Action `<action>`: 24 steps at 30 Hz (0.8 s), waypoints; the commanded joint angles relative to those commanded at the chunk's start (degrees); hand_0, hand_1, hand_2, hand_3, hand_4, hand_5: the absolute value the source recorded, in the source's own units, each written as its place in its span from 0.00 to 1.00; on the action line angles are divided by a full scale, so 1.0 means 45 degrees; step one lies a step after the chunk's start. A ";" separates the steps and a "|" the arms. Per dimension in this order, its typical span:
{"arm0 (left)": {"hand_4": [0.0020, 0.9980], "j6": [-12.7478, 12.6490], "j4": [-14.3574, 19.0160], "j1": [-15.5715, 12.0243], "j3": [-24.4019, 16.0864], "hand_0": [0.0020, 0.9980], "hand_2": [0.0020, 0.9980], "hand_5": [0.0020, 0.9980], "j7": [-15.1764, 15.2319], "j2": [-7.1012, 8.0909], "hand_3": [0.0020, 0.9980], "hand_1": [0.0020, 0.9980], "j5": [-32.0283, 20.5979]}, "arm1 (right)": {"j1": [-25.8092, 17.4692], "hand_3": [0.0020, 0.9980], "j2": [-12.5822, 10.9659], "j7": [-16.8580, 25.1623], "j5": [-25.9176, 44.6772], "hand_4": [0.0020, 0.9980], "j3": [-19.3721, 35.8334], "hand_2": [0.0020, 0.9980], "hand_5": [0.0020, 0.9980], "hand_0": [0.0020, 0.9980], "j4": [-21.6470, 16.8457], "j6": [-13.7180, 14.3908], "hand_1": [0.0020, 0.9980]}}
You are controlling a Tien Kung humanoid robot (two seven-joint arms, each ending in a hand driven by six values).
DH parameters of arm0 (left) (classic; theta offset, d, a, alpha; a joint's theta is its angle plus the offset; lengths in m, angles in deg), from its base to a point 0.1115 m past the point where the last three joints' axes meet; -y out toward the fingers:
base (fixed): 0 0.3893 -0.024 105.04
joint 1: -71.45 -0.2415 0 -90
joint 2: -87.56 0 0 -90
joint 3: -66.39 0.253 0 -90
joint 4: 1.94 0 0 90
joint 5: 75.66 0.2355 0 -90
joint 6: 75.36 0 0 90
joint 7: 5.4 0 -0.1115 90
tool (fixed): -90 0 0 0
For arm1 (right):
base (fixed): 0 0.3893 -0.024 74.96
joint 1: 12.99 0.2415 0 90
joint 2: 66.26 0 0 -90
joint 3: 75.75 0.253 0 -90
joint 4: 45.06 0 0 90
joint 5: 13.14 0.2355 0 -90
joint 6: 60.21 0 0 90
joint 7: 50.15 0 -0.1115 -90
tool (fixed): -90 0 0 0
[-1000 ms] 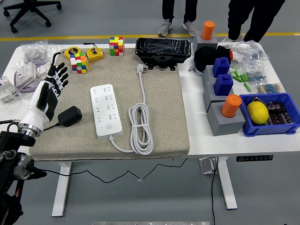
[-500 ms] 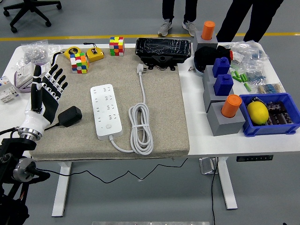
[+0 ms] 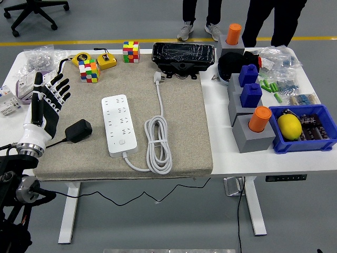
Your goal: Pick up the plug,place it near the board,insert it into the board,press the button
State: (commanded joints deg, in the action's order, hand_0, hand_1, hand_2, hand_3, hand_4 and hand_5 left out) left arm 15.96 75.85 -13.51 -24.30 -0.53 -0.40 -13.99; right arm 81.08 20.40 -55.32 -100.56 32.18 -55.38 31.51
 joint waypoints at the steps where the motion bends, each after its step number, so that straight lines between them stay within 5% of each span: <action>1: 1.00 -0.0072 0.0007 0.0000 -0.0005 0.82 0.78 1.00 0.0013 -0.0005 0.81 0.80 0.0014 | -0.0002 0.76 -0.0001 -0.0001 -0.0004 1.00 0.0006 0.72 1.00 0.80 0.0000 0.0002 0.72; 10: 1.00 -0.0664 0.0021 -0.0025 0.0008 0.78 0.75 1.00 0.0292 0.0017 0.79 0.76 -0.0120 | -0.0065 0.76 0.0001 -0.0031 0.0002 1.00 -0.0005 0.72 1.00 0.80 0.0000 0.0009 0.72; 24: 1.00 -0.0830 0.0059 -0.0084 0.0060 0.76 0.74 1.00 0.0343 0.0063 0.78 0.74 0.0025 | -0.0097 0.76 -0.0004 -0.0049 0.0041 1.00 -0.0080 0.72 1.00 0.80 0.0000 0.0041 0.72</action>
State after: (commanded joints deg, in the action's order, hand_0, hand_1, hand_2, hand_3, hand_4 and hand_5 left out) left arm 12.23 76.12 -13.89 -24.03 1.02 -0.12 -13.88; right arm 80.64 20.38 -55.54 -100.38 31.82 -55.38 31.70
